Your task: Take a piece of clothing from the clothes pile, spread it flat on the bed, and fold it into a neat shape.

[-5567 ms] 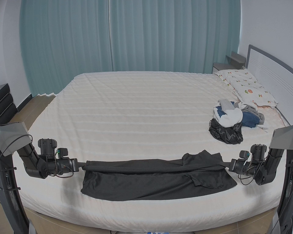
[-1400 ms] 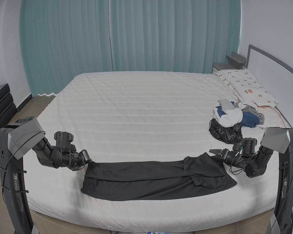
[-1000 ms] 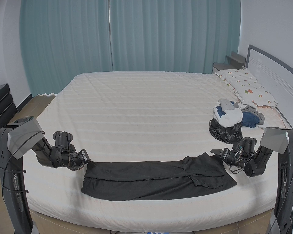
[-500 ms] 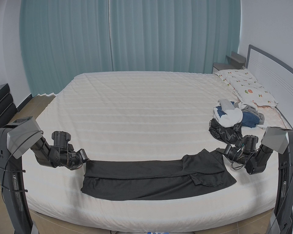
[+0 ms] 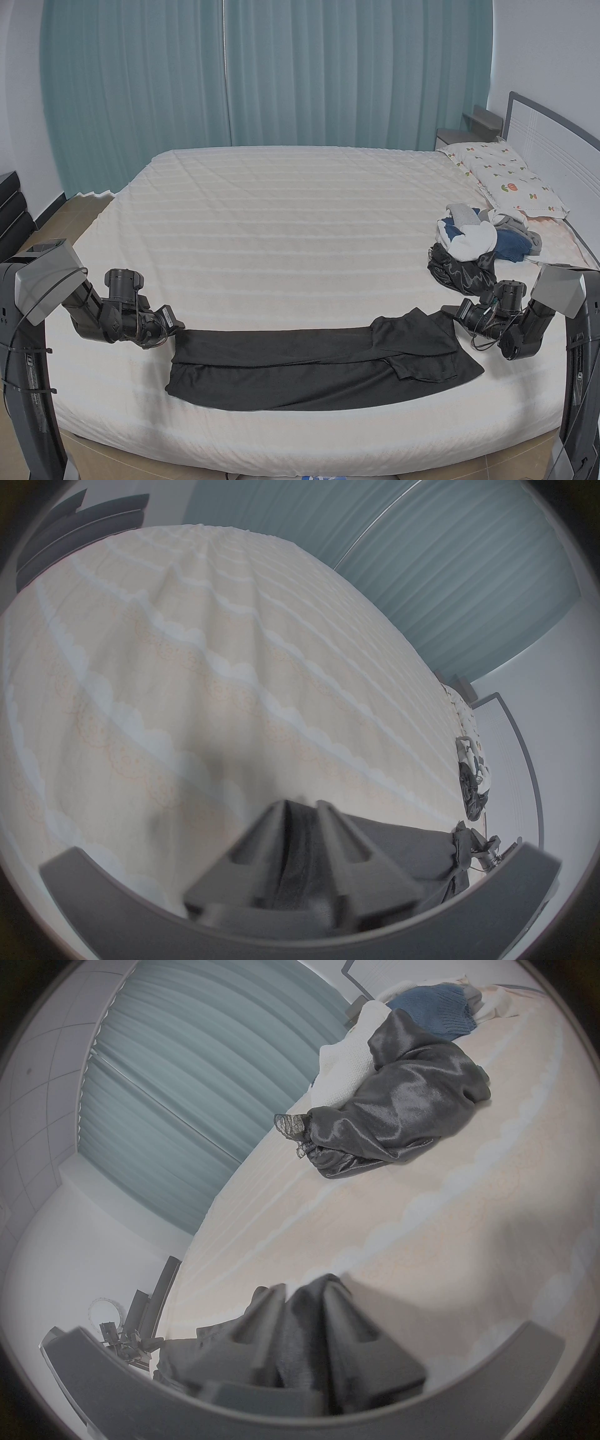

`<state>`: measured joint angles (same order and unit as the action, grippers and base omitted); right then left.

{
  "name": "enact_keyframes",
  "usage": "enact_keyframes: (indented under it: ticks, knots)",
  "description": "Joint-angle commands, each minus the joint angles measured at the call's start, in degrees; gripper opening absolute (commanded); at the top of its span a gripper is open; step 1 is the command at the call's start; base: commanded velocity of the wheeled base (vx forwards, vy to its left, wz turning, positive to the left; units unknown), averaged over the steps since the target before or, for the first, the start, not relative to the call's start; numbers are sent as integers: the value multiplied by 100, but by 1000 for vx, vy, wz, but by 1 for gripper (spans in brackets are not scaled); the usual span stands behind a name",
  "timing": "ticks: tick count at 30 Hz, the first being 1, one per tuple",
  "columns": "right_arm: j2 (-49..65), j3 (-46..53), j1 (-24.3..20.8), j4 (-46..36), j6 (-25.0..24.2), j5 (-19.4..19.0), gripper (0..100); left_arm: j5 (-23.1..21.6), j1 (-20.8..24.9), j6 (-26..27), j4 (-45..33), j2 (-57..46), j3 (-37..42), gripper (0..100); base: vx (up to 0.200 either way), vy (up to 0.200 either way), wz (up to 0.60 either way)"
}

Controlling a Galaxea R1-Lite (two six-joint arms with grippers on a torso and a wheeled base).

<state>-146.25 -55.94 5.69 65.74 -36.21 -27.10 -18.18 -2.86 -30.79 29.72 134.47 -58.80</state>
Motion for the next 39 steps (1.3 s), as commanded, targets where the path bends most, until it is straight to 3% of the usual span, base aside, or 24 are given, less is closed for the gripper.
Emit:
enact_keyframes:
  ticks: [1, 7, 17, 23, 24, 26, 39]
  knots:
    - [106, 92, -7, 88, -18, 3, 100, -11, -4, -6, 16, 17, 0, 100, 0, 0, 0]
    - [633, 523, -7, 641, -9, 73, 100, -72, -83, -58, 51, 9, -36, 100, 0, 0, 0]
    - [1670, 1472, -394, 597, 52, 108, 100, -81, -153, -67, 51, 70, -97, 100, 0, 0, 0]
    - [2004, 1367, -622, 0, 61, 117, 100, -72, -153, -58, 60, 97, -97, 100, 0, 0, 0]
    - [1951, 1050, -622, -615, 105, 117, 100, -72, -144, -58, 60, 97, -97, 100, 0, 0, 0]
    - [1767, 866, -640, -844, 149, 117, 100, -72, -144, -58, 60, 97, -97, 100, 0, 0, 0]
    - [817, 294, -815, -1459, 914, 117, 100, -72, -144, -41, 60, 97, -88, 100, 0, 0, 0]
